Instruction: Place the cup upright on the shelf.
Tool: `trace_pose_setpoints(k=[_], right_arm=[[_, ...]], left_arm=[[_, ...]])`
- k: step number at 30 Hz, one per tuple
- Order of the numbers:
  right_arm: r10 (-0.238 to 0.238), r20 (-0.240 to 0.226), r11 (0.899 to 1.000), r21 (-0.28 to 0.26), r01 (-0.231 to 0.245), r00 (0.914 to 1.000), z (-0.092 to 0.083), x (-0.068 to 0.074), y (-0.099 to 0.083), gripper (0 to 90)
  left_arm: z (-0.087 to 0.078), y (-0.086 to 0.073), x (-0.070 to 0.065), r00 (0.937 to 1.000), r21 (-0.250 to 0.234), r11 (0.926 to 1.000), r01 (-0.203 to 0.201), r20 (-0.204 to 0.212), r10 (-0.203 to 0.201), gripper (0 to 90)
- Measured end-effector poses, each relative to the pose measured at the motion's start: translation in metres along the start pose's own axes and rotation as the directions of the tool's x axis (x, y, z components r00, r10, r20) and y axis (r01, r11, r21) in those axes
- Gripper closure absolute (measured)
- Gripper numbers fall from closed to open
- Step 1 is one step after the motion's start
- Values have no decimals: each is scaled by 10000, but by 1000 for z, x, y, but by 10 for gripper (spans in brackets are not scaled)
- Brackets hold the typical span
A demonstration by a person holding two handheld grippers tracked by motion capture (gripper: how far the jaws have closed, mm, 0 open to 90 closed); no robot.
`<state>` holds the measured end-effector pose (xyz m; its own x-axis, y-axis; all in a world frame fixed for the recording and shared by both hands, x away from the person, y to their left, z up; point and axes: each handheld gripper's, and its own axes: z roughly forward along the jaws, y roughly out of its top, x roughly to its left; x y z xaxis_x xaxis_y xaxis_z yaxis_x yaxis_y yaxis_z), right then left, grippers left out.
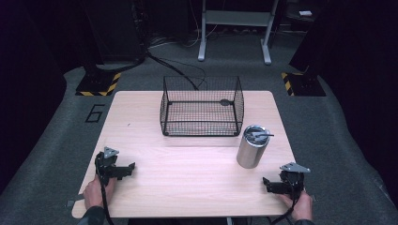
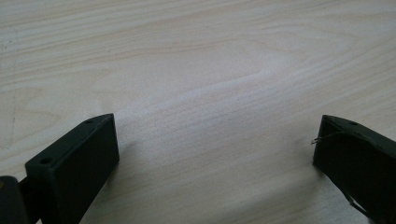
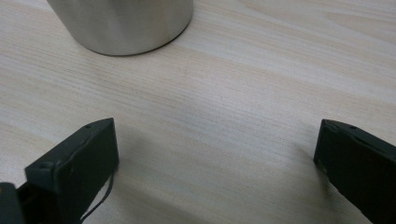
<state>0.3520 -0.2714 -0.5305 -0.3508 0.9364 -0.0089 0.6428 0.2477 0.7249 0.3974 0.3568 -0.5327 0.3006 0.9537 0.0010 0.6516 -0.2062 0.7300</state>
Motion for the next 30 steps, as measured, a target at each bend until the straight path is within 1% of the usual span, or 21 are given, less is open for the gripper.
trace_pose_setpoints(k=[2,3,6,7,8,9,10,11,12,14,15,16,17,18,20,21,26,27,28,29,30], right_arm=[[3,-1,10000,2,-3,10000,0,0,0,0],[113,-50,9999,70,-113,9999,0,1,0,0],[120,-30,9999,52,-119,9999,1,1,1,0],[210,-29,9998,6,-210,9998,1,1,1,0],[108,-22,9999,42,-108,9999,1,1,1,0],[31,-25,10000,46,-31,10000,1,0,1,0],[-48,9,10000,2,48,10000,2,0,1,0],[103,-44,9999,127,-102,9999,2,1,2,0],[148,2,9998,97,-148,9999,2,1,2,0],[106,-38,9999,116,-105,9999,2,1,2,0],[200,-81,9998,85,-199,9998,2,1,3,0],[215,26,9997,74,-215,9998,3,2,3,0],[69,-12,9998,176,-69,10000,2,1,3,0],[69,-12,9998,176,-69,10000,2,1,3,0],[233,-89,9995,212,-231,9997,3,2,5,0],[140,-6,9994,304,-140,9999,2,1,5,0],[114,120,9989,444,-120,9999,2,2,6,0],[204,192,9984,527,-214,9996,1,3,7,0],[173,384,9987,482,-192,9991,1,4,8,0],[310,280,9985,449,-322,9991,0,4,10,0],[310,280,9985,449,-322,9991,0,4,10,0]], left_arm=[[0,0,0,10000,-1,10000,3,-1,-3,1],[0,0,0,10000,2,10000,3,-5,-3,1],[0,0,0,10000,2,10000,28,5,-28,1],[0,0,0,10000,8,10000,16,8,-16,1],[0,0,0,10000,12,10000,10,6,-10,1],[-1,0,0,10000,123,9999,-34,29,33,1],[0,0,0,10000,57,10000,5,15,-5,1],[0,0,0,10000,63,10000,-8,6,8,1],[0,0,0,10000,7,10000,12,-4,-12,1],[0,0,0,10000,54,10000,2,16,-2,1],[-1,1,0,10000,177,9998,-19,56,18,1],[0,0,0,10000,47,10000,14,-8,-14,1],[0,0,0,10000,50,10000,50,-7,-50,0],[0,0,0,10000,50,10000,50,-7,-50,0],[0,0,0,10000,50,10000,50,-13,-50,0],[0,0,0,10000,62,10000,-4,-21,4,0],[0,0,0,10000,88,10000,-34,-16,34,0],[0,0,0,10000,95,9999,-40,-15,40,0],[0,0,0,10000,94,9999,-45,-18,45,0],[0,0,-1,10000,67,9999,79,-4,-79,0],[0,0,-1,10000,67,9999,79,-4,-79,0]])
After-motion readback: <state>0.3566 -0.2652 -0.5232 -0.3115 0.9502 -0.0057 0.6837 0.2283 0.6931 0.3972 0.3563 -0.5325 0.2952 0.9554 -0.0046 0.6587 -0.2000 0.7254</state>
